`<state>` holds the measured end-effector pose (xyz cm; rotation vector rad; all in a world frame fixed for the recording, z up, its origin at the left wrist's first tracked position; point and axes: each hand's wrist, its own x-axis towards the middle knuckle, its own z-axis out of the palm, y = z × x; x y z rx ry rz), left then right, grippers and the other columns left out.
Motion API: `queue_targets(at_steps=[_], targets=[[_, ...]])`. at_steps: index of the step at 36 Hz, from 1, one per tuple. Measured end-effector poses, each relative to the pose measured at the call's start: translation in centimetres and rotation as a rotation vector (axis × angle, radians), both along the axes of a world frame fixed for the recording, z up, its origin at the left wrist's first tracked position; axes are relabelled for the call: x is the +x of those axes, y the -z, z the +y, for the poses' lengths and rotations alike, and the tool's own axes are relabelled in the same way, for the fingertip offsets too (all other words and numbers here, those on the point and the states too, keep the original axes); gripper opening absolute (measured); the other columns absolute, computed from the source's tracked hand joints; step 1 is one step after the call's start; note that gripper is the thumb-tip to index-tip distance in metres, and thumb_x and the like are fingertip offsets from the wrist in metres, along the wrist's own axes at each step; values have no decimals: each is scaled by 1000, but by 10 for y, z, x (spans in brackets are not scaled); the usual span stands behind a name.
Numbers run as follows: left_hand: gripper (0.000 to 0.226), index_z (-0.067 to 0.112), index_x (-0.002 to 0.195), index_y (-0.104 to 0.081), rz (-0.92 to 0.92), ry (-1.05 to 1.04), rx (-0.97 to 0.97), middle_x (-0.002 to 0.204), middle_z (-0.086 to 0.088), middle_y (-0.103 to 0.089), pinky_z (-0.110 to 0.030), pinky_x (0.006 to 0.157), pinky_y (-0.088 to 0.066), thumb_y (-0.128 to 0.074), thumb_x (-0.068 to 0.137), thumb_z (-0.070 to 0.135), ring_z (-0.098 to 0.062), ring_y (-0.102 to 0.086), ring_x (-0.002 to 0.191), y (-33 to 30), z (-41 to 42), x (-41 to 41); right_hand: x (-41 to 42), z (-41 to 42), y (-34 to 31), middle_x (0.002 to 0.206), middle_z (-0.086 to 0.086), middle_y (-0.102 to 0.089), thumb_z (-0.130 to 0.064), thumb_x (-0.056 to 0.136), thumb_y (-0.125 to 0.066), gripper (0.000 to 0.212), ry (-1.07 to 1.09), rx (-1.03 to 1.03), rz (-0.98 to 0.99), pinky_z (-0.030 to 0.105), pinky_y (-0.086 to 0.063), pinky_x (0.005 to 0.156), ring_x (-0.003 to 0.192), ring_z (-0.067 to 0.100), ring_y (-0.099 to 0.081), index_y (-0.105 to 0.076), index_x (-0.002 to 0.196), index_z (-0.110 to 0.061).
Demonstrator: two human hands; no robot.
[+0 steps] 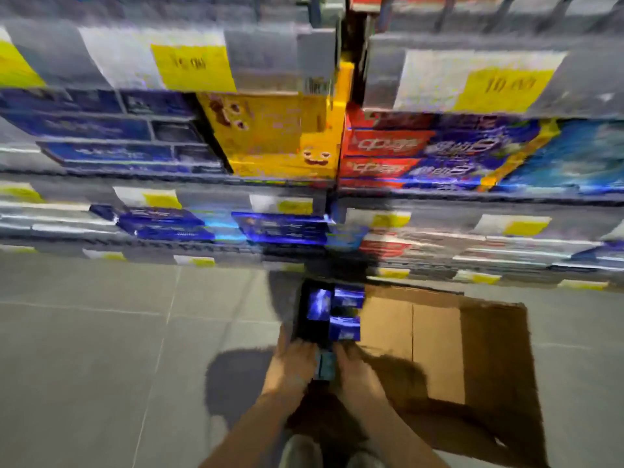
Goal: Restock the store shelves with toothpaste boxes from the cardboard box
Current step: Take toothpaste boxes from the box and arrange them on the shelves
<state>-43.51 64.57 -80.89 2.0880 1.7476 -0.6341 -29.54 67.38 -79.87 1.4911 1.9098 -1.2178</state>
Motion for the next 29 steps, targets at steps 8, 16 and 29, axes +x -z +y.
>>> queue_targets(at_steps=[8, 16, 29], targets=[[50, 13, 121, -54, -102, -30, 45, 112, -7, -61, -50, 113, -1, -66, 74, 27, -24, -52, 114, -42, 16, -12, 2, 6, -29, 130, -2, -51, -28, 87, -56, 51, 111, 79, 93, 27, -43, 96, 117, 16, -53, -38, 134, -26], [42, 25, 106, -57, -588, -407, -71, 103, 2, -65, -34, 89, -45, -63, 69, 43, -22, -62, 98, -187, 35, -37, 45, 33, -210, 97, -3, -62, -27, 70, -77, 44, 317, 103, 203, 25, -46, 78, 91, 12, -60, -58, 107, -14], [46, 3, 115, -48, -822, -445, 74, 95, -3, -50, -23, 68, -29, -70, 80, 23, -19, -53, 90, -490, 99, 0, 116, 52, -475, 98, 3, -56, -22, 85, -68, 49, 733, 266, 225, 19, -34, 70, 89, 15, -54, -45, 125, -6]])
